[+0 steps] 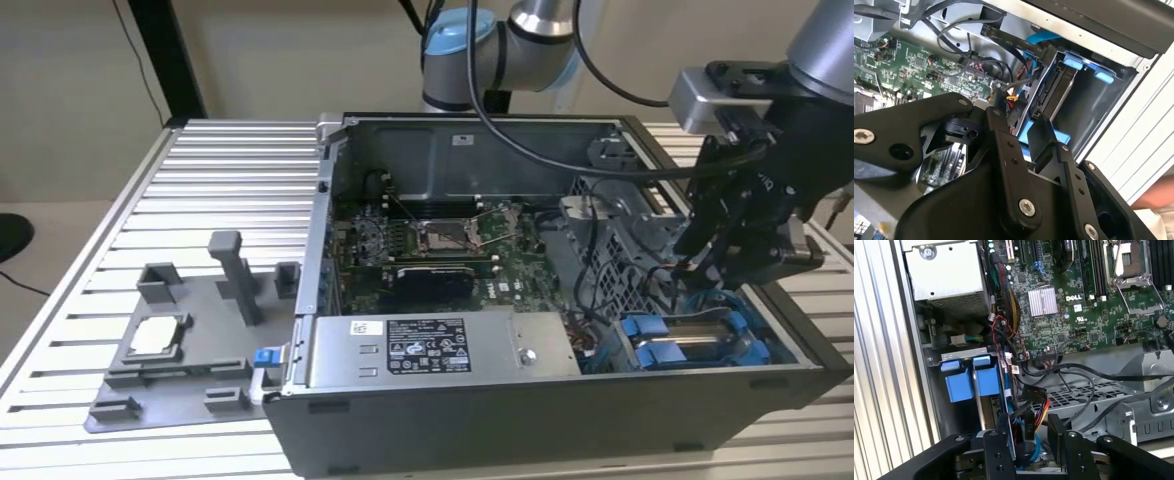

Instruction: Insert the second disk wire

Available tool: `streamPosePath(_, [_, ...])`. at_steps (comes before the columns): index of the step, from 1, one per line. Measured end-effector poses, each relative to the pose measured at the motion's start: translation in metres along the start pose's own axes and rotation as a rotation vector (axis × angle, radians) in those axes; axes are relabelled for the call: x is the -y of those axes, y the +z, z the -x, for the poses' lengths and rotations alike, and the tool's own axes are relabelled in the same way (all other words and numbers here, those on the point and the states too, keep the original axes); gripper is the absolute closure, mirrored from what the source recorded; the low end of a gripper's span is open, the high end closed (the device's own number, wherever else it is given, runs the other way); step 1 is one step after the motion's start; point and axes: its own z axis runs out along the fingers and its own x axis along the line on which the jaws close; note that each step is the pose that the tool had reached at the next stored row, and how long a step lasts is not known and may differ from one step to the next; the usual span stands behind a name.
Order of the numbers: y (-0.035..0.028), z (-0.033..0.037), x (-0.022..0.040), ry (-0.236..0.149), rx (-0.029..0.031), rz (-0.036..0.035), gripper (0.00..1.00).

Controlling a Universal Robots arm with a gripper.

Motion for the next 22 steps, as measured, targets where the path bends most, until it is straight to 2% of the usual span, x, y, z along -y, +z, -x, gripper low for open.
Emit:
streamPosePath(9, [0.0053, -0.0004, 0.0000, 0.000, 0.0000, 0.0000, 0.00])
streamPosePath(22, [0.0031, -0.0002, 0.0000, 0.000, 0.0005, 0.0008, 0.00])
